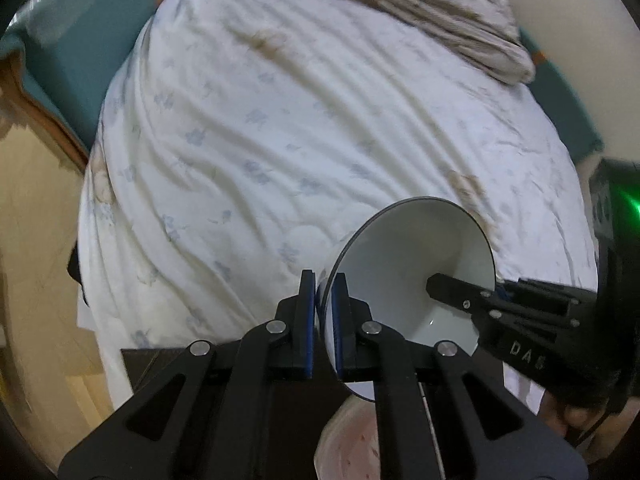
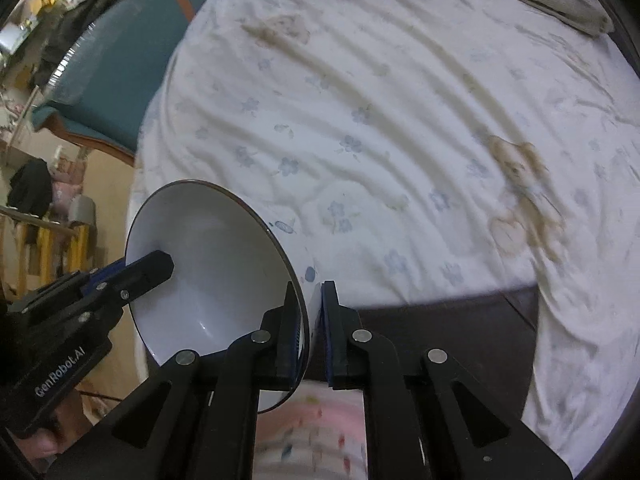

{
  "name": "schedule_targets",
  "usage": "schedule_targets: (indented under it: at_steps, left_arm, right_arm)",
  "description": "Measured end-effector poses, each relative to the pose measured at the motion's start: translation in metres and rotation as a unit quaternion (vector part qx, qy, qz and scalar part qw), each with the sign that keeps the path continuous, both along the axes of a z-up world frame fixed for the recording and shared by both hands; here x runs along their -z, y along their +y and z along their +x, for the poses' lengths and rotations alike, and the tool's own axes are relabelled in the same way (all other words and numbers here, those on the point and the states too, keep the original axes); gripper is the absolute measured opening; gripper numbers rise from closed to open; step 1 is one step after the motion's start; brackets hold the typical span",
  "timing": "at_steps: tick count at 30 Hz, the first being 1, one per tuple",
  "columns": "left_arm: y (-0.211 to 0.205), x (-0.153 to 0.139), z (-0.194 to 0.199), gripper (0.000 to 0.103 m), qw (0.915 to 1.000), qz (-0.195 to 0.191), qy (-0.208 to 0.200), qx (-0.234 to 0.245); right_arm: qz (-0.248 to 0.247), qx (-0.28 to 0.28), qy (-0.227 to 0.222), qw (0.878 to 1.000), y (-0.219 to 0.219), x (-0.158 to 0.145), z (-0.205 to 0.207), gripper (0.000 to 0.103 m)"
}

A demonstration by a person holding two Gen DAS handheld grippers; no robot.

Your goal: Organize plates and bowls

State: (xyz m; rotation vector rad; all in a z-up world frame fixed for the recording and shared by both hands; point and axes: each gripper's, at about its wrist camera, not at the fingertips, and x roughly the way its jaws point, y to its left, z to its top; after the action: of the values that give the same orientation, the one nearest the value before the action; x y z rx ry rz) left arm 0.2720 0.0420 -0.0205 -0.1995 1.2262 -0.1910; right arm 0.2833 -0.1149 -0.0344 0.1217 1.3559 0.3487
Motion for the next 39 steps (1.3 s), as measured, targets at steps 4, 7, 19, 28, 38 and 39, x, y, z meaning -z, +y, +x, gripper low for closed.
schedule_targets:
  at_steps: [4, 7, 19, 28, 38, 39]
  left_arm:
    - [-0.011, -0.027, -0.025, 0.005, 0.9997, -0.009, -0.016, 0.019]
    - [-0.017, -0.043, -0.048, 0.005, 0.999, -0.014, -0.027, 0.032]
    - [-0.034, -0.07, -0.145, 0.007, 0.9974, -0.025, -0.047, 0.048]
    - [-0.045, -0.054, -0.176, 0.007, 0.9975, -0.009, -0.045, 0.055]
    - [-0.051, -0.031, -0.167, 0.008, 0.9986, -0.005, -0.033, 0.04]
    - [-0.052, -0.029, -0.167, 0.008, 0.9986, -0.001, -0.034, 0.042]
  right_arm:
    - [0.009, 0.0, -0.015, 1.0, -0.013, -0.03, -0.029, 0.011]
    - [0.014, -0.003, -0.024, 1.0, -0.019, -0.046, -0.054, 0.012]
    - [0.055, 0.0, -0.038, 0.998, -0.046, -0.064, -0.156, 0.017]
    - [0.1, 0.003, -0.04, 0.994, -0.062, -0.046, -0.194, 0.022]
    - [0.135, 0.02, -0.059, 0.989, -0.073, -0.013, -0.193, 0.022]
    - [0.131, 0.016, -0.058, 0.989, -0.072, -0.011, -0.192, 0.022]
